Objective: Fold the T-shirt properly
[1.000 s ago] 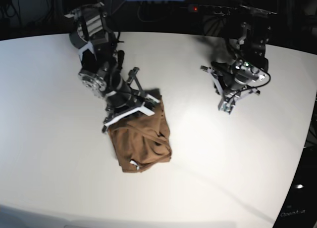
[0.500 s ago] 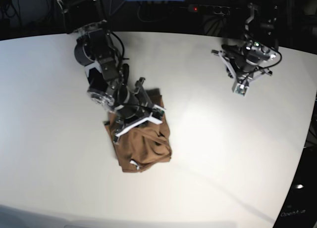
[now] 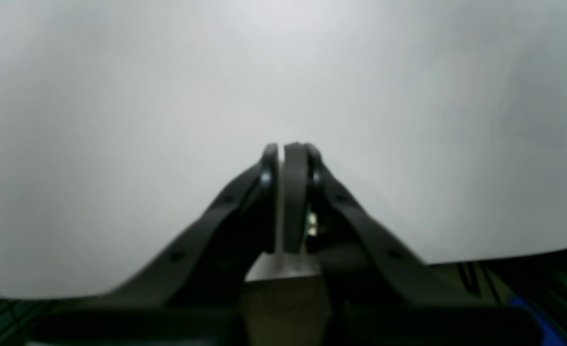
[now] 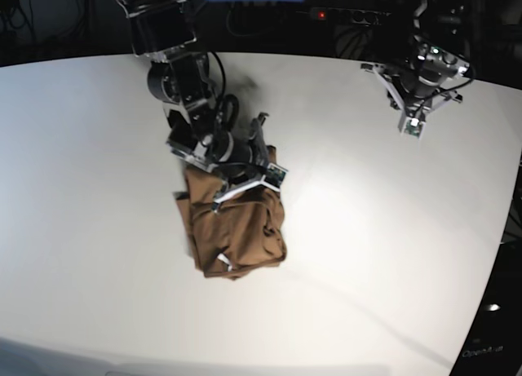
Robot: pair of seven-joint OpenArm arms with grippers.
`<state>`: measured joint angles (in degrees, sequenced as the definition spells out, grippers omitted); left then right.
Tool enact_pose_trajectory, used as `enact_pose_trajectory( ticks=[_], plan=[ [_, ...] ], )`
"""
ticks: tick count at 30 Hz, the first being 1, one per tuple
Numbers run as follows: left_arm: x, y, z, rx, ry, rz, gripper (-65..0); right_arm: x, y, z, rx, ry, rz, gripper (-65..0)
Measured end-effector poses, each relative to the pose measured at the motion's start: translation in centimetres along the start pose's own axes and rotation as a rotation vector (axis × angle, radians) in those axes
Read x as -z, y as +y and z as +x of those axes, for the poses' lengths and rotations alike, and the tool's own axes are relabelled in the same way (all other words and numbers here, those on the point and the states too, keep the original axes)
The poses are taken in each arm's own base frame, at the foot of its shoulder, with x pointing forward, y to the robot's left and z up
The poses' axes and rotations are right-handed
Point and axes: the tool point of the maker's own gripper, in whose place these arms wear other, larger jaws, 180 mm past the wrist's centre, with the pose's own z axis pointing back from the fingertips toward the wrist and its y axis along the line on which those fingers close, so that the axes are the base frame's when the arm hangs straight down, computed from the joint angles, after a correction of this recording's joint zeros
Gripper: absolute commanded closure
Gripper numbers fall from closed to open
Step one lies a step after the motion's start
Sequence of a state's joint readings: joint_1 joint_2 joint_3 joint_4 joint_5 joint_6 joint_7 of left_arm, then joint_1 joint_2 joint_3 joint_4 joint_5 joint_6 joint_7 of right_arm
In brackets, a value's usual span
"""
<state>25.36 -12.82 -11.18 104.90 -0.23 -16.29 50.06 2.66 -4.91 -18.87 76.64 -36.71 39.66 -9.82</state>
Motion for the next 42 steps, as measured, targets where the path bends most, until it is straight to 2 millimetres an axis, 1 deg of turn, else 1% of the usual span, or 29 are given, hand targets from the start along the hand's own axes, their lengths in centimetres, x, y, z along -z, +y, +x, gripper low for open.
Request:
enact_pose_trajectory(
  ticks=[2,5,9,12,14,17,21,23,25,27,28,30,32,34,35,37,39,41,42],
  plan=[
    [-0.1,0.2,-0.4,-0.002,0.010,0.005,-2.2,0.0,-0.1,0.0,-0.003,0.003,-0.004,-0.4],
    [-0.1,0.1,-0.4,-0.002,0.011,0.003,-2.2,-0.2,-1.3,0.2,-0.033,0.009,-0.015,-0.4],
    [0.0,0.1,-0.3,-0.002,0.008,0.003,-2.2,-1.6,-3.3,-0.1,-0.083,0.024,-0.070,-0.4],
    [0.0,0.0,-0.2,-0.001,0.006,0.000,-2.2,-2.3,-4.5,-0.8,-0.113,0.082,-0.111,-0.4],
    [0.0,0.0,-0.1,-0.002,0.003,0.000,-2.2,-2.7,-5.1,-0.4,-0.123,0.080,-0.129,-0.4],
    [0.0,0.0,0.1,-0.003,-0.001,-0.001,-2.2,-4.3,-6.7,0.3,-0.152,0.076,-0.187,-0.4],
    [0.0,-0.1,0.1,-0.003,-0.003,-0.003,-2.2,-6.2,-7.6,-0.2,-0.190,0.109,-0.231,-0.4],
    [0.0,-0.1,0.1,-0.004,-0.001,-0.004,-2.2,-7.4,-8.3,-1.0,-0.216,0.144,-0.256,-0.4],
    [0.0,-0.3,-0.1,0.008,0.001,-0.014,-2.2,-8.9,-9.9,-2.3,-0.229,0.204,-0.301,-0.4],
    [-0.5,-1.2,0.3,0.084,-0.014,-0.063,-2.2,-10.6,-11.2,-3.7,-0.215,0.239,-0.352,-0.4],
    [-0.9,-1.5,0.8,0.110,-0.027,-0.074,-2.2,-11.3,-11.5,-4.7,-0.200,0.259,-0.365,-0.4],
    [-1.6,-1.6,1.9,0.143,-0.066,-0.090,-2.2,-12.5,-11.5,-7.2,-0.156,0.307,-0.374,-0.4],
    [-2.1,-0.4,2.1,0.136,-0.080,-0.059,-2.2,-14.2,-11.5,-10.4,-0.086,0.364,-0.395,-0.4],
    [-2.6,0.9,1.8,0.158,-0.070,-0.034,-2.2,-16.7,-12.0,-13.9,-0.011,0.440,-0.446,-0.4],
    [-2.8,1.3,1.5,0.172,-0.063,-0.031,-2.2,-18.0,-11.9,-15.6,0.016,0.476,-0.467,-0.4],
    [-3.1,2.1,1.2,0.214,-0.054,-0.034,-2.2,-20.0,-10.6,-18.2,0.060,0.512,-0.474,-0.4],
    [-3.7,3.1,1.4,0.251,-0.062,-0.023,-2.2,-21.7,-8.9,-19.5,0.100,0.532,-0.476,-0.4],
    [-4.3,4.2,1.6,0.273,-0.073,-0.006,-2.2,-23.7,-7.9,-20.5,0.143,0.565,-0.511,-0.4],
    [-4.5,4.9,1.4,0.271,-0.062,0.016,-2.2,-24.5,-7.5,-20.7,0.159,0.573,-0.525,-0.4]
  ],
)
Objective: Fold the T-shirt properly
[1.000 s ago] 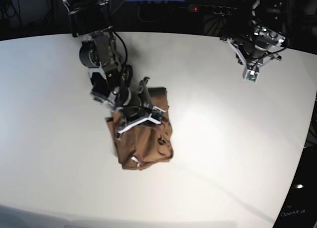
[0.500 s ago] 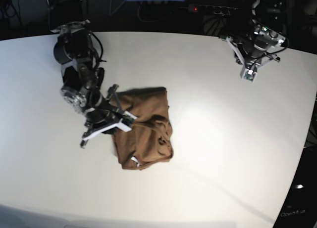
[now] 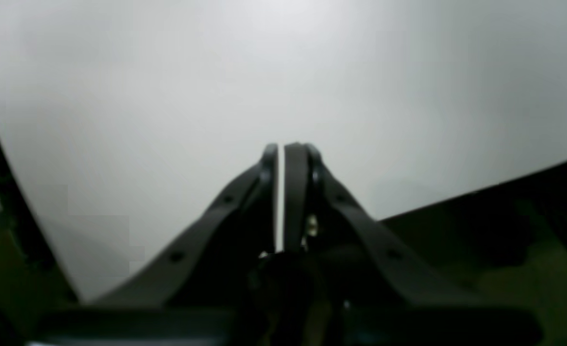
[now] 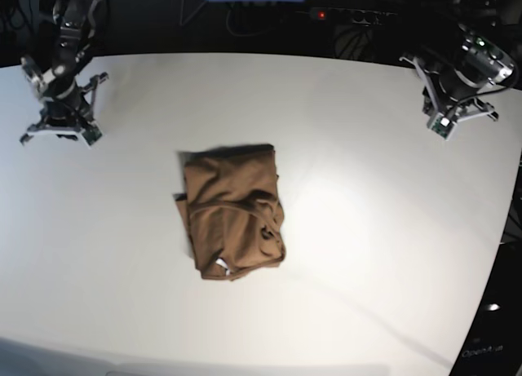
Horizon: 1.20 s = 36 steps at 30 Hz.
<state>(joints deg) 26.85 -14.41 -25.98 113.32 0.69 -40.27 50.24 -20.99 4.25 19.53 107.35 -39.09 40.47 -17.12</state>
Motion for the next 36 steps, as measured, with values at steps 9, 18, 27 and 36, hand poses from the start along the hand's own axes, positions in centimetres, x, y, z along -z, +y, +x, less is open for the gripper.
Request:
enact_pose_trajectory(
  ticks=[9,18,27,36],
  plan=[
    [-0.9,2.4,-3.1,-0.014,0.087,0.166,-2.2,-3.4,2.4,-5.2,0.155,0.054,-0.008,-0.4],
    [-2.9,4.1,-6.8,-0.064,0.151,0.379,-2.2,-6.8,4.8,-9.2,0.268,0.085,-0.015,-0.4],
    [-0.1,-0.8,-11.6,-0.112,0.135,0.285,-2.2,-6.9,12.7,-15.4,0.563,0.118,0.111,-0.4],
    [4.8,-11.0,-18.7,-0.190,0.230,-0.007,-2.2,-6.2,22.5,-18.2,0.870,0.156,0.244,-0.4]
  ],
)
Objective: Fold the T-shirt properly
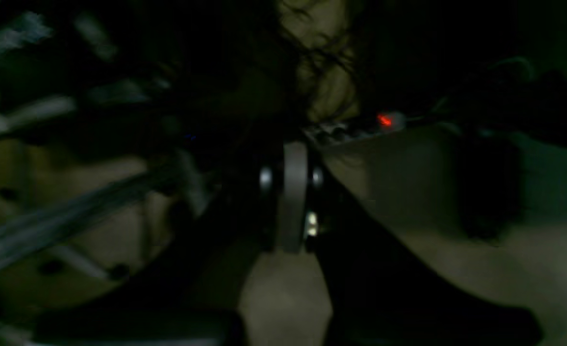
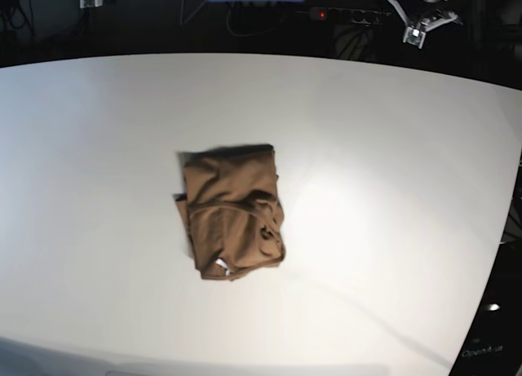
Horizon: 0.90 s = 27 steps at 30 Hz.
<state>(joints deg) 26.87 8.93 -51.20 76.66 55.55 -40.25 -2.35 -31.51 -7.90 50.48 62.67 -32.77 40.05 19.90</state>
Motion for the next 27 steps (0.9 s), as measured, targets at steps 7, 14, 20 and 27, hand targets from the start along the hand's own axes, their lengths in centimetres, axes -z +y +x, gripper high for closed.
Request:
enact_pose_trajectory(
  ticks=[7,14,20,27],
  plan=[
    [5.7,-9.7,-1.4,-0.104,0.094,-0.309,-2.2,5.4,2.5,-3.8,0.241,0.112,0.148,-0.4],
    [8.1,-14.5,-1.2,-0.205,0.170,-0.535,-2.2,7.9,6.0,-2.5,0.331,0.126,0.306,-0.4],
    [10.8,-13.3,0.2,-0.231,0.128,-0.301,-2.2,10.6,4.8,-2.9,-0.033,0.179,0.077,-0.7],
    [11.4,-11.2,1.1,-0.200,0.038,-0.115,-2.4,12.0,4.6,-1.7,-0.175,0.208,-0.067,-0.7]
  ],
)
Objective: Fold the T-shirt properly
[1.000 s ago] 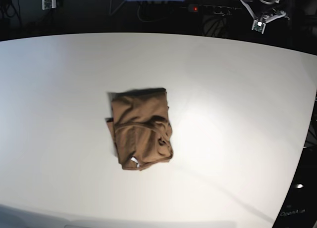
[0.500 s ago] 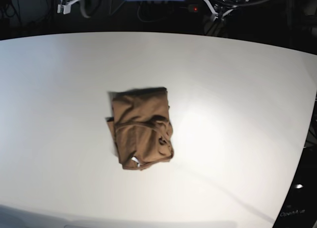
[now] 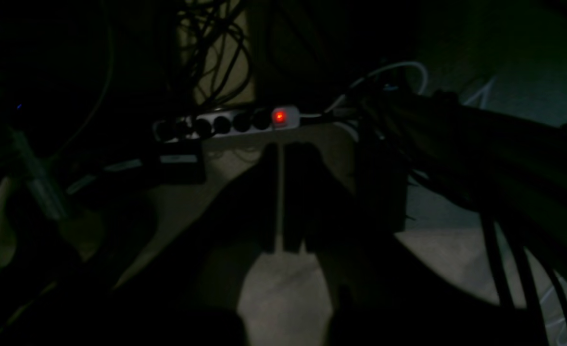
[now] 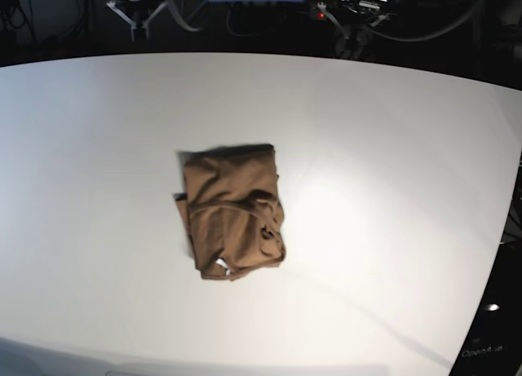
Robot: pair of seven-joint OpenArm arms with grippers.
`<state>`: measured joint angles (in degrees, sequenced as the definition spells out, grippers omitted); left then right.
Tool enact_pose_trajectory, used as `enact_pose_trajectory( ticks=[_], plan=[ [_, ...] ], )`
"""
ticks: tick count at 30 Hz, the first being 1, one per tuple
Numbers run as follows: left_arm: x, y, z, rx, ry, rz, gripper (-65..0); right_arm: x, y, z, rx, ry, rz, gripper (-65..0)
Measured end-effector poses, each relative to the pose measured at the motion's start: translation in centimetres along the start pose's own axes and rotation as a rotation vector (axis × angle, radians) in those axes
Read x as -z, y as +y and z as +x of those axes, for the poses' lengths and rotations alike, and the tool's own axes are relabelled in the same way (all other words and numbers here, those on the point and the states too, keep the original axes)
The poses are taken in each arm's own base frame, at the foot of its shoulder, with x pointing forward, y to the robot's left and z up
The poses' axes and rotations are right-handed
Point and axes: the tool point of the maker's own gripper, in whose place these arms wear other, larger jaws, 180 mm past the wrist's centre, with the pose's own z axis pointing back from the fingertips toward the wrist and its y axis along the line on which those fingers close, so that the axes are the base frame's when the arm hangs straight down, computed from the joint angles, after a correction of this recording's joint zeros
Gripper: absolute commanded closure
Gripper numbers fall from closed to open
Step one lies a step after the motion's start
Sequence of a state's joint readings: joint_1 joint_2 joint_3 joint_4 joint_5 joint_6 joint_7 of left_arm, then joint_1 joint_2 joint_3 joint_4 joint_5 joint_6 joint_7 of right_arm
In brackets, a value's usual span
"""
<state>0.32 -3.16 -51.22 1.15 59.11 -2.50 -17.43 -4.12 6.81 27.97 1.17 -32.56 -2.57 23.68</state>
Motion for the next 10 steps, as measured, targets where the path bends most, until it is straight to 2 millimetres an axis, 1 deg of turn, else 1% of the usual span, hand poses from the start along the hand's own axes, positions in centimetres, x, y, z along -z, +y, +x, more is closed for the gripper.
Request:
enact_pose_trajectory(
  ticks=[2,5,7,10],
  plan=[
    [0.0,-0.3,0.2,-0.015,-0.004,-0.007,-2.4,0.1,0.3,0.5,0.003,-0.010,-0.014,-0.7],
    [0.2,0.1,0.8,-0.056,-0.015,0.012,-2.4,0.0,-1.8,0.3,-0.028,-0.001,-0.094,-0.7],
    [0.3,0.5,1.4,-0.069,-0.024,0.021,-2.4,-0.1,-2.8,0.1,-0.042,0.004,-0.118,-0.7],
    [0.5,0.6,2.0,-0.077,-0.023,0.023,-2.4,0.0,-2.8,0.1,-0.043,0.004,-0.117,-0.7]
  ],
)
